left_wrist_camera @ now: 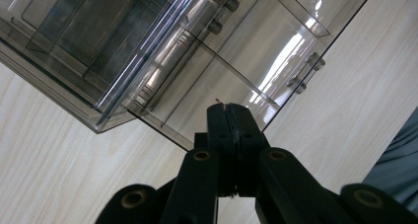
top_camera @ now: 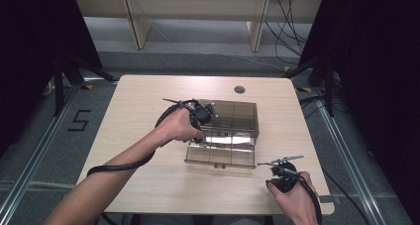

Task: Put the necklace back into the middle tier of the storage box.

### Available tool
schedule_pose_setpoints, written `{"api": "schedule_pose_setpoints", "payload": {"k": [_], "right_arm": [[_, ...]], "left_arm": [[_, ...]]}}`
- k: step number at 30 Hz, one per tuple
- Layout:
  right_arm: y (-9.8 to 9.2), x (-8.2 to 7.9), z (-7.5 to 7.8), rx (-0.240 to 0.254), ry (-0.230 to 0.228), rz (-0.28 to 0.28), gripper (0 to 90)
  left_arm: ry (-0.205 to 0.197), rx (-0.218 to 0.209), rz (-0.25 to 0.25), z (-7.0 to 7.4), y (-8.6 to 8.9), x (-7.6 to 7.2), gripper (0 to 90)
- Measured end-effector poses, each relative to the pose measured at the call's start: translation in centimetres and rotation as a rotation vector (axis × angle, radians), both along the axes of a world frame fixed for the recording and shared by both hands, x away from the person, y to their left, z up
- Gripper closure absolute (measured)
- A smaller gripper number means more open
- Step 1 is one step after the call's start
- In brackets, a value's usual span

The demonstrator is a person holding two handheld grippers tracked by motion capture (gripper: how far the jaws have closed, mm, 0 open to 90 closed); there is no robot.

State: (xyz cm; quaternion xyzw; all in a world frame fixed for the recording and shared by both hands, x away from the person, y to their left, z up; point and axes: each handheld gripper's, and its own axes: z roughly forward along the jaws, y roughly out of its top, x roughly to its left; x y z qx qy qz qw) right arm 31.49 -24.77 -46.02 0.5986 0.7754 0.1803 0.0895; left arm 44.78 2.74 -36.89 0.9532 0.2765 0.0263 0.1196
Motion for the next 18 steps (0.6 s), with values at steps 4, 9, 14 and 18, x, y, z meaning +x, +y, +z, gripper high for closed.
{"api": "schedule_pose_setpoints", "payload": {"k": [4,9,14,18], "right_arm": [[-0.02,0.01,-0.01,-0.001,-0.001,0.003,75.4],[-0.06,0.01,-0.05,-0.004,0.001,0.010,75.3],[-0.01,0.01,-0.04,-0.001,0.000,0.004,75.2],[-0.08,0.00,0.00,-0.006,0.003,0.014,75.1]], "left_arm": [[0.007,0.004,0.002,-0.22,-0.04,0.14,88.3],[0.011,0.006,0.008,-0.51,-0.07,0.25,88.3],[0.009,0.009,0.012,-0.85,-0.09,0.43,88.3],[0.013,0.020,0.012,-1.01,-0.12,0.52,88.2]]}}
